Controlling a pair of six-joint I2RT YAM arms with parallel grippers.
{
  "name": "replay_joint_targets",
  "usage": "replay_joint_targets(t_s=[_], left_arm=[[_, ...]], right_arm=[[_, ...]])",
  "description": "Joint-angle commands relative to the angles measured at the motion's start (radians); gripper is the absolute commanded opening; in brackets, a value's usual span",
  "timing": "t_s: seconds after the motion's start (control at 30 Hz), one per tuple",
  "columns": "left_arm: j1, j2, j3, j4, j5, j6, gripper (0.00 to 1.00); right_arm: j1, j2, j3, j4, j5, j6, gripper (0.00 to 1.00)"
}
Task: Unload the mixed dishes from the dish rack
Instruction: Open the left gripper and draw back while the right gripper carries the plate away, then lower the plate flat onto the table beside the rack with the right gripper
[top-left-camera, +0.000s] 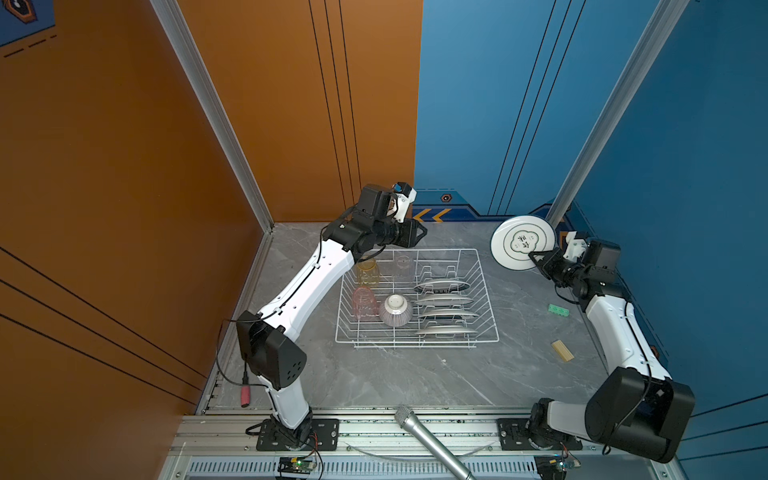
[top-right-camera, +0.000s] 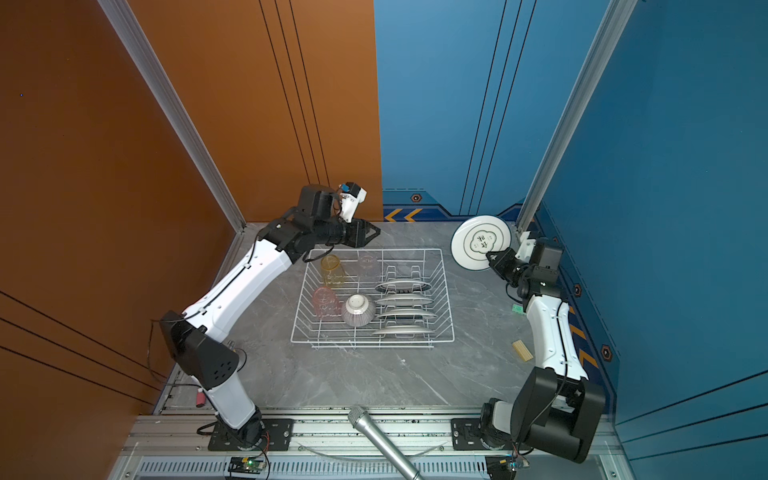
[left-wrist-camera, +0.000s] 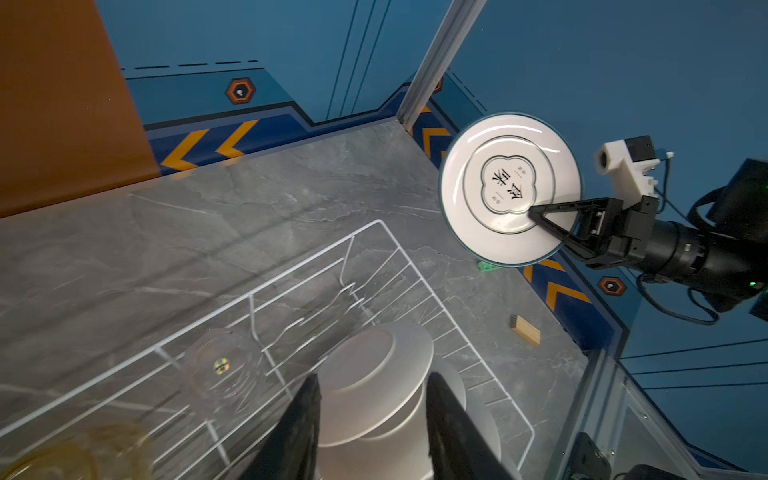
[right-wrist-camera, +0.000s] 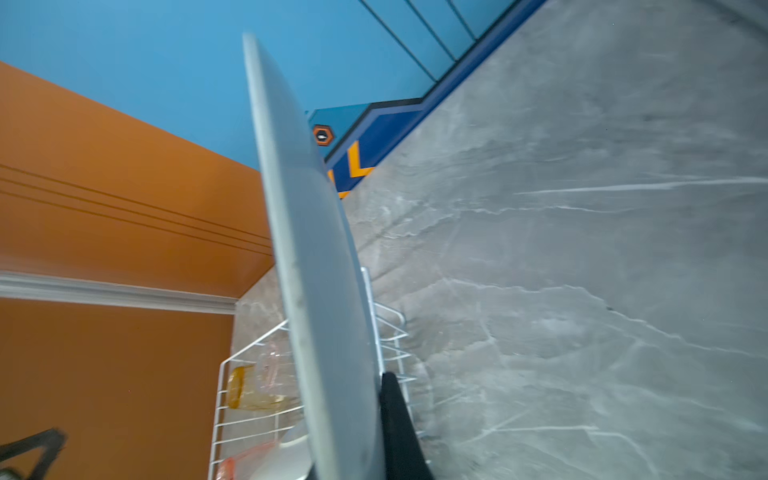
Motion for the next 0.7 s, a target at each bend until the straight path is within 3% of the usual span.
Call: replay_joint_targets(t_s=[0.0,0.17,0.67], left_arm=[[0.048,-0.052,-0.054,-0.099,-0.139,0.070,0.43],[0.083,-0.104,-0.096,-0.130,-0.193,0.093,0.44],[0.095,-0.119,-0.124,-0.132,-0.181,0.093,0.44]], right_arm=[[-0.020,0.050,0.016,-0.128,0.131,-0.130,0.00],[-0.031,0.156,0.015,-0.139,0.103,-0.146,0.00],[-0.031,0.369,-0.010,0.019,-0.092,-0.039,0.00]])
